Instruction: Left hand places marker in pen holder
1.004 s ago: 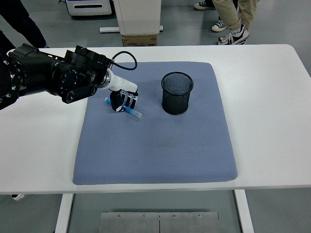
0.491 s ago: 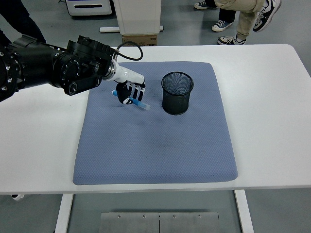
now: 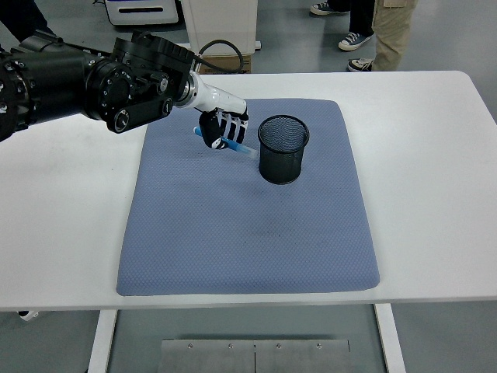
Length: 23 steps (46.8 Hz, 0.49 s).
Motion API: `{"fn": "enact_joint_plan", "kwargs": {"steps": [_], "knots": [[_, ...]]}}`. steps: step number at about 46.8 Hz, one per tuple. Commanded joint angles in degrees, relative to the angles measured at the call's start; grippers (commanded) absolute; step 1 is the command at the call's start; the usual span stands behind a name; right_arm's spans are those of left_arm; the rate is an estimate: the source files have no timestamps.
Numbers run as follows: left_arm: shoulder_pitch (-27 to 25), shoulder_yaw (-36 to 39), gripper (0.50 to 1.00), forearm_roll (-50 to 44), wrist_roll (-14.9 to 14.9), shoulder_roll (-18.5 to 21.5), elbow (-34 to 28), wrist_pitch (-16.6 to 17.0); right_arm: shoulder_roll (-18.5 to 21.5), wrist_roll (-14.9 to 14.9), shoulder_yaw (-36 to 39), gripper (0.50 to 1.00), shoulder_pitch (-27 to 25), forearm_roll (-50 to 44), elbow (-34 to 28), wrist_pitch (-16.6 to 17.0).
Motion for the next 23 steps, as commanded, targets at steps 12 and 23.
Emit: {"fn": "enact_joint_plan", "kwargs": {"steps": [12, 23], "knots": [[-3.04, -2.63, 0.5, 0.7, 0.0, 0.0, 0.08, -1.32, 0.0, 0.0, 0.01, 1.0, -0.01, 0.0, 0.0, -0.03], [-4.45, -4.3, 0.5, 0.78, 0.0, 0.0, 0.08, -1.59, 0.0, 0.0, 0.01, 1.0, -0.01, 0.0, 0.0, 0.06]]}}
